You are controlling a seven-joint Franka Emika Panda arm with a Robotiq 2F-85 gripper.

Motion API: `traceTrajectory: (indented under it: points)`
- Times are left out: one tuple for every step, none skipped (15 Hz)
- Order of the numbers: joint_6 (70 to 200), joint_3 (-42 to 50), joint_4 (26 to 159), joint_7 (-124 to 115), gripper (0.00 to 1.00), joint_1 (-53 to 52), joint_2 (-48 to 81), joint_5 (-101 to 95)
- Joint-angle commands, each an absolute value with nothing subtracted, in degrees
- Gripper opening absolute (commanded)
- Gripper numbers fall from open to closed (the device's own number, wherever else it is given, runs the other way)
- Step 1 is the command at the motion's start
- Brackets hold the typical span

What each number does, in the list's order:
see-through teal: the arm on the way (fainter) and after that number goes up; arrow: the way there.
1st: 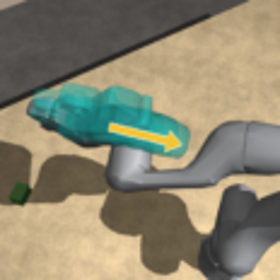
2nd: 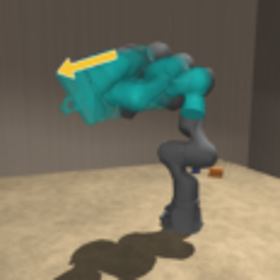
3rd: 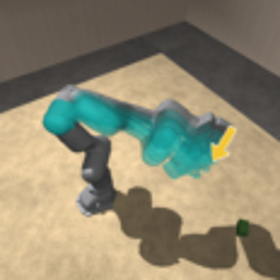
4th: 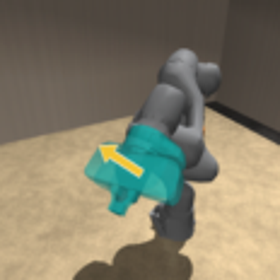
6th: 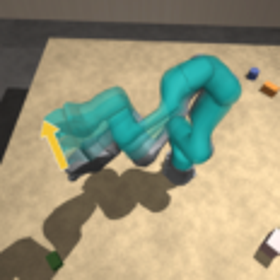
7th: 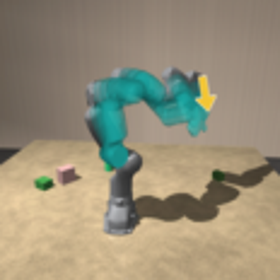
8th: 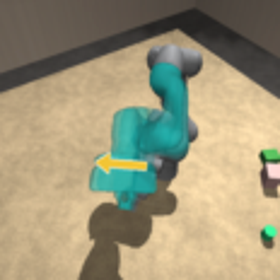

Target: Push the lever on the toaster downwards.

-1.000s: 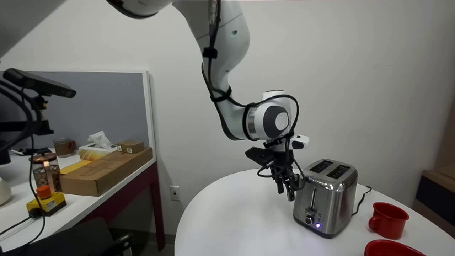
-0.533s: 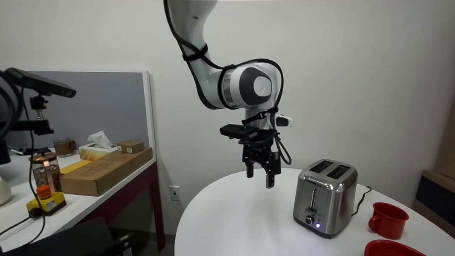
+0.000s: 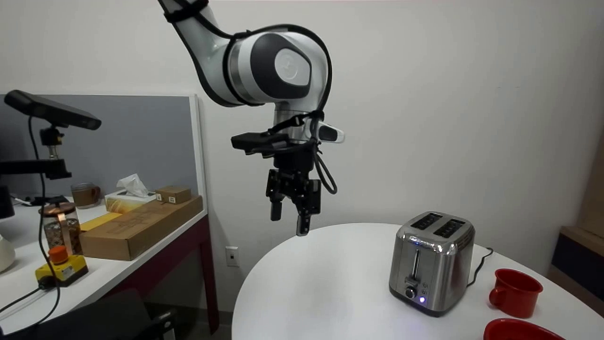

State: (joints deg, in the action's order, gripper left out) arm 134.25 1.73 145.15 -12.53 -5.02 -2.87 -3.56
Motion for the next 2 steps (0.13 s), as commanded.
traceTrajectory:
  points:
    - [134.1, 0.3, 145.6, -12.3, 1.0, -3.5, -3.5, -3.4]
    - [134.1, 0.3, 145.8, -12.3, 1.0, -3.4, -3.7, -3.4]
